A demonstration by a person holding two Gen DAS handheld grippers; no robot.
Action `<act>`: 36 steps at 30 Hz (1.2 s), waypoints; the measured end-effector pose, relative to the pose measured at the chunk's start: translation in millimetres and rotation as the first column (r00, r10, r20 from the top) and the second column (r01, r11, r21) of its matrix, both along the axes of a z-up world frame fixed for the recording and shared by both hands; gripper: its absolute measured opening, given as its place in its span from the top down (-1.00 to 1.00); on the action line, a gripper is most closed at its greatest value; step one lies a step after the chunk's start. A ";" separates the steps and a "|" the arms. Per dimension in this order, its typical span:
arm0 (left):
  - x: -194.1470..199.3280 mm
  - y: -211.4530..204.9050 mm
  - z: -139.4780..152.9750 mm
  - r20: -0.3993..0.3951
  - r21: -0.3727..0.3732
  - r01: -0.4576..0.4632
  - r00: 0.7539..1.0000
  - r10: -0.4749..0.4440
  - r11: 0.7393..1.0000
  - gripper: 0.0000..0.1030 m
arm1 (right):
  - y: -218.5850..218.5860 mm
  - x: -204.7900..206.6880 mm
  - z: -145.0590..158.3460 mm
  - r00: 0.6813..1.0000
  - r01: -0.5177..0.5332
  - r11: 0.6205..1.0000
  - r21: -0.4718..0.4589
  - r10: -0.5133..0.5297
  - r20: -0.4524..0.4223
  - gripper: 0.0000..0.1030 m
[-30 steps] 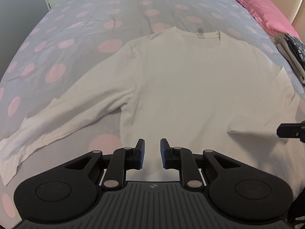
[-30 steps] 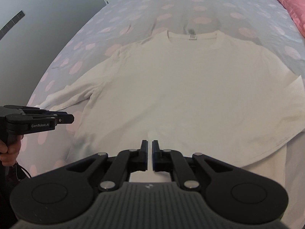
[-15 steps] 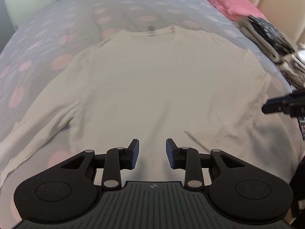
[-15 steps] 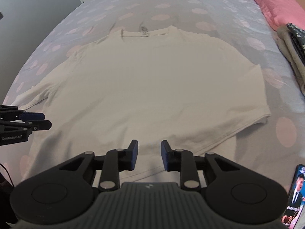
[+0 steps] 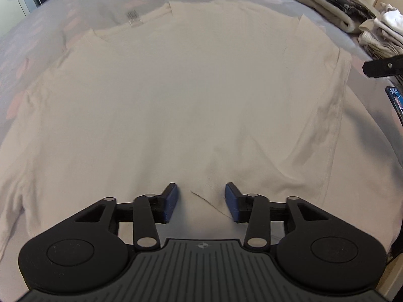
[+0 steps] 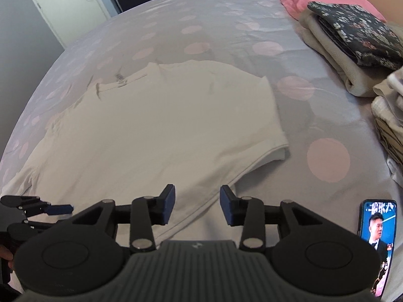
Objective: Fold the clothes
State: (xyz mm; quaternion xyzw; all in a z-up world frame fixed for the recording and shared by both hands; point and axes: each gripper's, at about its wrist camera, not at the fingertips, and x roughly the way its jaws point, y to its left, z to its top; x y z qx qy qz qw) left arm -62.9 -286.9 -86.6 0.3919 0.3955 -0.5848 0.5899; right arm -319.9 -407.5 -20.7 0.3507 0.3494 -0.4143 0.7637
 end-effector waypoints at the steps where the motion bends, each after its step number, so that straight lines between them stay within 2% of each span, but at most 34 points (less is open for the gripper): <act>1: -0.3 -1.4 1.0 -0.009 0.002 -0.005 1.000 0.005 1.000 0.58 | -3.3 -2.5 -2.5 1.000 0.021 1.000 0.006 -0.021 -0.013 0.16; 3: -0.5 -4.1 3.7 -0.034 0.009 -0.014 0.999 0.015 1.000 0.91 | -8.9 -8.4 -8.9 0.997 0.062 0.998 0.014 -0.061 -0.045 0.16; 6: 1.6 -4.7 17.6 -0.082 -0.015 -0.018 0.996 0.017 1.000 0.94 | -14.8 -18.3 -19.4 0.991 0.105 0.994 0.018 -0.103 -0.089 0.16; 10: 12.4 -3.0 55.9 -0.156 -0.128 -0.054 0.987 0.034 0.990 0.95 | -20.1 -28.6 -27.8 0.985 0.134 0.991 0.008 -0.132 -0.114 0.13; 15: 42.0 -1.1 106.8 -0.238 -0.284 -0.172 0.966 0.104 0.943 0.95 | -24.7 -35.8 -31.3 0.981 0.160 0.987 0.009 -0.158 -0.111 0.13; 20: 75.6 -1.0 135.4 -0.282 -0.370 -0.274 0.944 0.174 0.888 0.95 | -24.8 -28.1 -33.6 0.983 0.130 0.991 -0.026 -0.132 -0.128 0.13; 24: 106.0 -0.6 142.1 -0.296 -0.388 -0.364 0.919 0.260 0.847 0.95 | -24.1 -18.2 -35.3 0.985 0.086 0.994 -0.065 -0.094 -0.143 0.13; 29: 146.7 2.4 135.1 -0.313 -0.371 -0.486 0.868 0.386 0.791 0.95 | -24.4 -6.7 -36.2 0.987 0.031 0.992 -0.119 -0.049 -0.154 0.13; 31: 156.5 -0.1 128.1 -0.308 -0.344 -0.506 0.857 0.414 0.791 0.95 | -25.7 -1.8 -36.7 0.988 0.012 0.992 -0.129 -0.032 -0.152 0.13; 34: 163.1 -4.7 116.6 -0.270 -0.316 -0.515 0.854 0.445 0.796 0.95 | -27.0 8.8 -37.8 0.986 -0.033 0.987 -0.157 0.007 -0.164 0.13; 36: 168.8 -5.3 111.9 -0.257 -0.306 -0.533 0.844 0.471 0.789 0.95 | -27.8 15.5 -39.8 0.983 -0.058 0.983 -0.172 0.026 -0.180 0.13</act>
